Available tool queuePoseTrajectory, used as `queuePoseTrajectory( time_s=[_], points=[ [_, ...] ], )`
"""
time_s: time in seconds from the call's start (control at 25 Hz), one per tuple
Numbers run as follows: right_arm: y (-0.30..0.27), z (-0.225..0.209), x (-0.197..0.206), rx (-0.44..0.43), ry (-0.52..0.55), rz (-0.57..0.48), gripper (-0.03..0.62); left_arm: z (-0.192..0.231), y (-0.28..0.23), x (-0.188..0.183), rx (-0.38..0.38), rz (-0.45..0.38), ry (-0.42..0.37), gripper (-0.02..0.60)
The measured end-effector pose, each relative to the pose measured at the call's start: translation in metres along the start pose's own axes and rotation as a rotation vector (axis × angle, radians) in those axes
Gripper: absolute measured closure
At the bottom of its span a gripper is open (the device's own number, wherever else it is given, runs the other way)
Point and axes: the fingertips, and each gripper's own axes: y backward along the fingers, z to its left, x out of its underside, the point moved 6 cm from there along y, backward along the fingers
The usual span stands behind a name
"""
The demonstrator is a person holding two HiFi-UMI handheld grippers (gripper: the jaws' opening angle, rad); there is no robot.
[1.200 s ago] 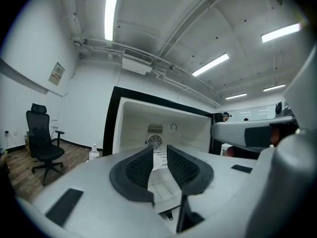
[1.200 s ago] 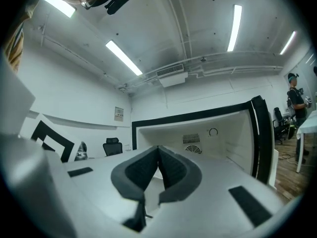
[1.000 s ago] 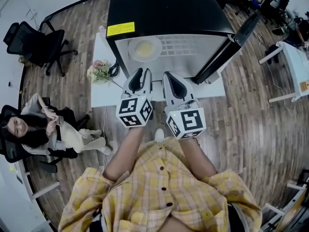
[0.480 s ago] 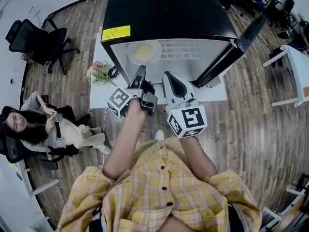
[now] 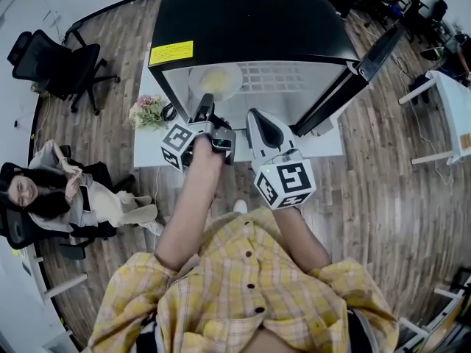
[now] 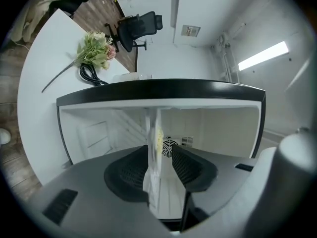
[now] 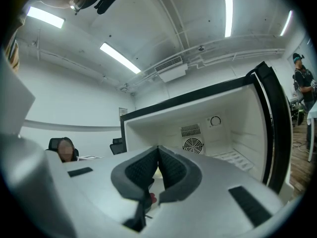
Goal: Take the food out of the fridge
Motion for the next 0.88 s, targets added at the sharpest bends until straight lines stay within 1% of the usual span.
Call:
queuePoseTrajectory(
  time_s=[0.08,0.12,0.2,0.28,0.44,0.6,0.88],
  points=[
    [0.000,0.002,0.000,-0.007,-0.002,0.001,0.586,-0.001,-0.004,0.002,-0.004,0.023,-0.001,0.446],
    [0.000,0.003,0.000,-0.010,-0.001,0.001,0.586,-0.001,-0.006,0.003,-0.013,0.031,-0.006,0.461],
    [-0.001,0.004,-0.001,-0.016,0.001,0.002,0.586,0.002,-0.009,0.005,-0.037,0.031,-0.015,0.521],
    [-0.002,0.005,0.000,-0.021,0.004,0.005,0.586,0.006,-0.012,0.005,-0.047,0.025,0.002,0.556],
    [-0.002,0.004,0.003,-0.022,0.004,0.013,0.586,0.007,-0.007,0.006,-0.042,0.011,0.032,0.561],
    [0.000,0.000,0.005,-0.003,-0.012,0.009,0.586,0.004,-0.002,0.009,-0.043,0.006,0.054,0.563],
    [0.003,-0.001,0.004,0.032,-0.033,-0.004,0.586,-0.014,0.016,0.011,-0.003,0.008,0.074,0.563]
  ],
)
